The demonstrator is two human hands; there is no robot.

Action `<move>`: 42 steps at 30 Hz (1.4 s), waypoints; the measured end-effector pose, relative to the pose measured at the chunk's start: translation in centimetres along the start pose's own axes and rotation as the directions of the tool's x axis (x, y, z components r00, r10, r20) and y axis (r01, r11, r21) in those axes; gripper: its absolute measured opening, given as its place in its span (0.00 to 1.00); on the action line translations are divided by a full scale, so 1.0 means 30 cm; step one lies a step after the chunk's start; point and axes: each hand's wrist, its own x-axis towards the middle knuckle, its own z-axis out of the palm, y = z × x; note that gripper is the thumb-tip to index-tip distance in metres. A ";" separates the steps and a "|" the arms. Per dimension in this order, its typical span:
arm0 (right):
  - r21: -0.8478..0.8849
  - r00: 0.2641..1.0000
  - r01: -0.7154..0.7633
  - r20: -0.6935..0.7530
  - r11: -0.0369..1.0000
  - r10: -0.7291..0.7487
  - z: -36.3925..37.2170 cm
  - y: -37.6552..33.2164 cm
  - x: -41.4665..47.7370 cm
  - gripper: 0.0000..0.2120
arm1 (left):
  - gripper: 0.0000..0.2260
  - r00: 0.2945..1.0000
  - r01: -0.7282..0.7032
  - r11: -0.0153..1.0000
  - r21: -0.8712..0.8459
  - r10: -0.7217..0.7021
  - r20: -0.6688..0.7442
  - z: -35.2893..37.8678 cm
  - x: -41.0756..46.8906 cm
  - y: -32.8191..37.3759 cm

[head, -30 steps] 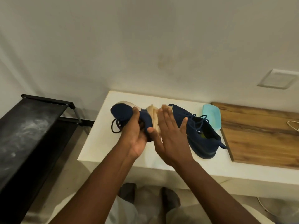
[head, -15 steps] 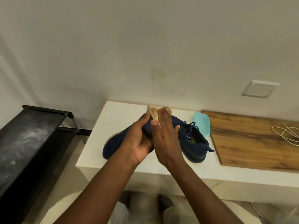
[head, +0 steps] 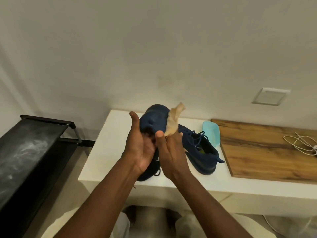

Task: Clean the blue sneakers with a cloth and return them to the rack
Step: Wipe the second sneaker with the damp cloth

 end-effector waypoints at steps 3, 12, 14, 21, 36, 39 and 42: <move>-0.139 0.968 0.241 0.102 0.961 -0.228 0.002 -0.071 -0.057 0.35 | 0.33 0.996 0.005 1.000 0.008 -0.006 0.087 -0.003 -0.002 0.018; -0.374 0.970 0.238 0.128 0.896 -0.204 0.002 0.016 -0.036 0.37 | 0.26 0.996 -0.014 0.999 0.041 0.010 0.090 -0.036 0.017 0.031; -0.347 0.975 0.217 0.120 0.913 -0.187 0.008 -0.002 0.001 0.38 | 0.25 0.993 -0.041 0.998 0.044 0.036 0.114 -0.034 0.013 0.032; -0.467 0.920 0.389 0.240 0.794 -0.310 0.016 -0.047 -0.034 0.32 | 0.26 0.984 -0.109 0.993 0.032 0.103 0.147 -0.046 -0.014 0.032; -0.154 0.963 0.224 0.185 0.962 -0.195 0.027 -0.005 -0.083 0.31 | 0.17 0.975 -0.209 0.931 0.298 0.220 -0.005 -0.015 0.015 0.018; -0.175 0.960 0.135 0.266 0.975 -0.085 0.058 0.071 -0.122 0.30 | 0.24 0.977 -0.168 0.976 0.141 0.184 -0.106 -0.060 0.055 0.050; -0.093 0.983 0.039 0.185 0.995 -0.021 0.093 0.063 -0.072 0.29 | 0.27 0.983 -0.125 0.962 0.241 0.153 -0.098 -0.073 0.072 0.036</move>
